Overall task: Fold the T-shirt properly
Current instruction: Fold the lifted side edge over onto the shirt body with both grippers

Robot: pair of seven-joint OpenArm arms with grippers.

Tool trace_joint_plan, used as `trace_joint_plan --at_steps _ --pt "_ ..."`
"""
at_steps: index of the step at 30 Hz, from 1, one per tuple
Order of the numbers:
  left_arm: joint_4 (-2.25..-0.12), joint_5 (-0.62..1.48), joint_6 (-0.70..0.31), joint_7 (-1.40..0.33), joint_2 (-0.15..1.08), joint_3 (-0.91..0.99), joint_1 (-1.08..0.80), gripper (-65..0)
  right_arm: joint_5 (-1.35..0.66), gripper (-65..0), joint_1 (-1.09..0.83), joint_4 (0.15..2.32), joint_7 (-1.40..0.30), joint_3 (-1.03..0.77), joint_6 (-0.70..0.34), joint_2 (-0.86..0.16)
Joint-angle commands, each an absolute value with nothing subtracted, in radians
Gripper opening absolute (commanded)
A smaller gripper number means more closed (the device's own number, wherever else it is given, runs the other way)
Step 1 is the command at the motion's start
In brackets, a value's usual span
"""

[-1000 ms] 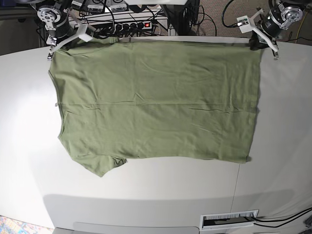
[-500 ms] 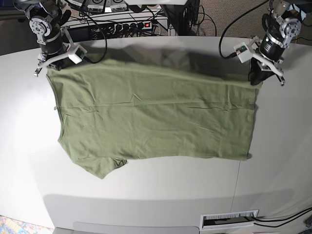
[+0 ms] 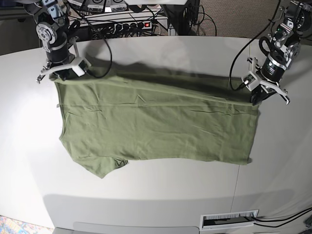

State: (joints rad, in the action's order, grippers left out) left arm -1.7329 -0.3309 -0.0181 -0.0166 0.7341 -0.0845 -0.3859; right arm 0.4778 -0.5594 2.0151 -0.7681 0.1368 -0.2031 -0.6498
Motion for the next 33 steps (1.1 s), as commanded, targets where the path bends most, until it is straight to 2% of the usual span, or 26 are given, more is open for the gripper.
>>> trace_joint_plan --at_steps 1,9,21,23,25,28,31,33 --pt "-1.733 -0.332 0.000 0.005 0.751 -0.076 -0.377 -65.0 0.493 -65.0 -0.543 2.005 -0.768 0.127 -0.187 -0.656" --pt "-1.651 -0.308 -0.010 0.084 0.698 -0.076 -0.341 -65.0 0.486 -65.0 -0.469 1.908 -0.758 0.127 -0.183 -0.639" --pt "-1.574 -0.283 -0.186 0.141 0.626 -0.077 -0.266 -65.0 0.487 -65.0 -0.446 1.897 -0.766 0.127 -0.099 -0.606" --pt "-1.574 -0.283 -0.185 0.139 0.626 -0.077 -0.266 -65.0 0.498 -65.0 -0.446 1.897 -0.787 0.127 -0.099 -0.607" --pt "-1.574 -0.283 -0.185 0.139 0.626 -0.077 -0.266 -65.0 0.519 -60.3 -0.446 1.897 -0.797 0.127 -0.098 -0.607" --pt "-1.574 -0.283 -0.185 0.139 0.626 -0.077 -0.266 -57.5 0.535 -53.5 -0.446 1.897 -0.802 0.127 -0.054 -0.607" --pt "-1.574 -0.283 -0.186 0.139 0.626 -0.077 -0.266 -50.6 0.566 -53.4 -0.446 1.897 -0.812 0.127 -0.028 -0.607" --pt "-1.574 -0.283 -0.186 0.139 0.626 -0.077 -0.266 -50.0 0.569 -53.4 -0.446 1.897 -0.812 0.127 -0.025 -0.607"
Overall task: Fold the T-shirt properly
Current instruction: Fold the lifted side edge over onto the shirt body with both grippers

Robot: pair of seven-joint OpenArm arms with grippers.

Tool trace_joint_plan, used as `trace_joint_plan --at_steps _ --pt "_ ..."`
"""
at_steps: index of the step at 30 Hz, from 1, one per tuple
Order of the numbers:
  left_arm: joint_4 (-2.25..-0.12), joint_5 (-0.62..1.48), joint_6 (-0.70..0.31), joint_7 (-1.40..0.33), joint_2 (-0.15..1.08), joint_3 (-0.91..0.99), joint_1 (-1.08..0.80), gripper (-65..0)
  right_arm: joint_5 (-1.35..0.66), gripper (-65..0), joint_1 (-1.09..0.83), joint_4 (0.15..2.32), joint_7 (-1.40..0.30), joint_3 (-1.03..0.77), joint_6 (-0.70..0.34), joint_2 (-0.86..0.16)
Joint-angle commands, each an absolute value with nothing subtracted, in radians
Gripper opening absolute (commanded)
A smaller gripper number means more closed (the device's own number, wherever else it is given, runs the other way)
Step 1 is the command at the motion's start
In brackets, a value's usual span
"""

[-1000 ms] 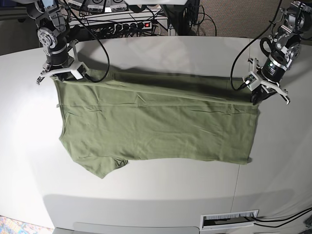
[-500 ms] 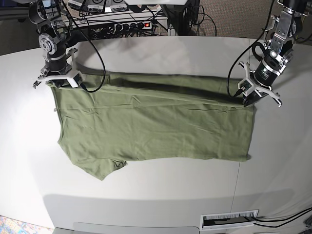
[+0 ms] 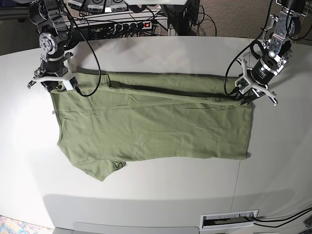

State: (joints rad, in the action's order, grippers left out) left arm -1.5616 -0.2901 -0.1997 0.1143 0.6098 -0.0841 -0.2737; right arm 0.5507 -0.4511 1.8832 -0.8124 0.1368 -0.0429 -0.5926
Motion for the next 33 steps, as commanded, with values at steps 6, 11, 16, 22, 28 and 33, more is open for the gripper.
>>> trace_joint_plan --at_steps 6,11,16,22,28,33 --pt "-1.576 -0.282 -0.185 0.160 0.626 -0.077 -0.265 -50.9 0.543 -53.5 -0.445 1.897 -0.781 0.127 0.075 -0.606" --pt "-1.628 -0.284 -0.185 0.088 0.628 -0.077 -0.265 -52.1 0.486 -65.0 -0.428 1.897 -0.788 0.127 0.051 -0.607" --pt "-1.694 -0.285 -0.284 0.014 0.670 -0.077 -0.266 -50.5 0.487 -65.0 -0.414 1.897 -0.780 0.132 -0.014 -0.607" --pt "-1.755 -0.333 -0.272 -0.068 0.691 -0.076 -0.263 -46.0 0.487 -65.0 -0.385 1.897 -0.782 0.137 -0.018 -0.607" --pt "-1.776 -0.336 -0.307 -0.072 0.704 -0.076 -0.298 -51.7 0.486 -65.0 -0.382 1.898 -0.776 0.137 -0.018 -0.607" --pt "-1.783 -0.337 -0.419 -0.026 0.704 -0.076 -0.310 -65.0 0.486 -65.0 -0.352 1.898 -0.746 0.137 -0.067 -0.607"
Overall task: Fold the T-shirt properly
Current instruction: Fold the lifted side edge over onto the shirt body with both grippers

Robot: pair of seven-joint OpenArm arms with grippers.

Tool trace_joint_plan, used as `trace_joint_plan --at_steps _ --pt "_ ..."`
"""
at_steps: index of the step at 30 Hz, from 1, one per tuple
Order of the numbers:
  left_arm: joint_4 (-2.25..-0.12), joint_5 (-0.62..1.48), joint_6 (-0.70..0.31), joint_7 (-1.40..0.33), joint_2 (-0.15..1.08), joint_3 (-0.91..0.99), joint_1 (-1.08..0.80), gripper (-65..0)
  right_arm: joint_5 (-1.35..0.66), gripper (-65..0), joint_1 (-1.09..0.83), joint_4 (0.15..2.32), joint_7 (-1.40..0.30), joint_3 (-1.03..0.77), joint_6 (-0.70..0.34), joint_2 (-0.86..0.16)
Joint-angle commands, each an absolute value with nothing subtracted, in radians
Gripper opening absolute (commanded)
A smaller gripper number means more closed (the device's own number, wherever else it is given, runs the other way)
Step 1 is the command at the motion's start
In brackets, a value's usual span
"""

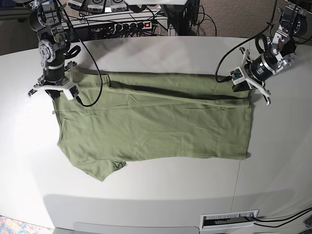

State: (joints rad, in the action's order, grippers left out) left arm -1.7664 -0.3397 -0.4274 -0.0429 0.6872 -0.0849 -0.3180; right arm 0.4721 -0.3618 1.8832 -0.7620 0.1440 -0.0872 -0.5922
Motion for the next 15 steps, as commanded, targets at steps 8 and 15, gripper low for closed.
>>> trace_joint_plan --at_steps 8,15 --pt "-1.757 -0.345 -0.421 -0.017 0.703 -0.076 -0.288 -65.0 0.464 -65.0 -0.316 1.898 -0.672 0.137 -0.223 -0.607" --pt "-1.713 -0.344 -0.475 0.001 0.703 -0.076 -0.272 -65.0 0.456 -65.0 -0.315 1.860 -0.624 0.137 -0.310 -0.607"
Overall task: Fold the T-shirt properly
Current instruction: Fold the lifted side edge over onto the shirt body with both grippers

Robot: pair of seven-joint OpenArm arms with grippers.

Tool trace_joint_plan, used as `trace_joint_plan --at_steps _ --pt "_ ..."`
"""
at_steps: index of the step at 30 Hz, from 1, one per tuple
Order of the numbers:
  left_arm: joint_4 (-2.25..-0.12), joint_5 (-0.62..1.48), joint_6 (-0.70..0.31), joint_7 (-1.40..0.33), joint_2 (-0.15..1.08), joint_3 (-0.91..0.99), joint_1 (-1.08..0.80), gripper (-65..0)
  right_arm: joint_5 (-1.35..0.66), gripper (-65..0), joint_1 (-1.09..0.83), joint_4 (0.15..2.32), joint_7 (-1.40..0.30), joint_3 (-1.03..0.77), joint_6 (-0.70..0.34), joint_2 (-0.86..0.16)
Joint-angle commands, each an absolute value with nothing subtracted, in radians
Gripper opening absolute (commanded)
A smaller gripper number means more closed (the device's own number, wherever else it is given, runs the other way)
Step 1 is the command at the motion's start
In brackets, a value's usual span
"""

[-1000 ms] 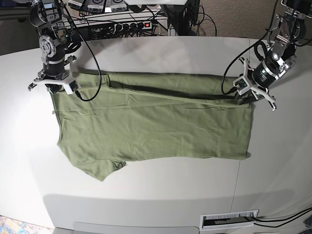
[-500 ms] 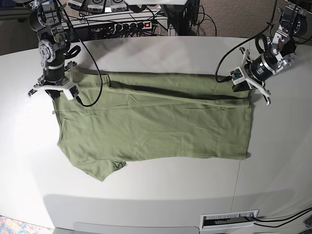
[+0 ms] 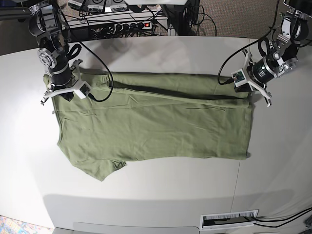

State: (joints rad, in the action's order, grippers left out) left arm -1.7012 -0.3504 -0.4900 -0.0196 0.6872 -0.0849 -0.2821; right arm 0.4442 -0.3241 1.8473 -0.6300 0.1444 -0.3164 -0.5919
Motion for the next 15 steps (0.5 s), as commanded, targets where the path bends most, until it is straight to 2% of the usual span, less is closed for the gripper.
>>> trace_joint_plan --at_steps 1,4,11,15 --pt "-1.713 -0.344 -0.477 0.001 0.703 -0.076 -0.272 -65.0 0.443 -65.0 -0.312 1.842 -0.618 0.137 -0.323 -0.607" --pt "-1.713 -0.344 -0.475 0.001 0.703 -0.076 -0.272 -65.0 0.414 -65.0 -0.296 1.785 -0.609 0.137 -0.369 -0.607" --pt "-1.710 -0.336 -0.500 0.001 0.703 -0.076 -0.276 -65.0 0.386 -65.0 -0.274 1.739 -0.606 0.137 -0.370 -0.607" --pt "-1.684 -0.336 -0.518 0.001 0.704 -0.076 -0.290 -65.0 0.358 -65.0 -0.274 1.739 -0.677 0.139 -0.380 -0.607"
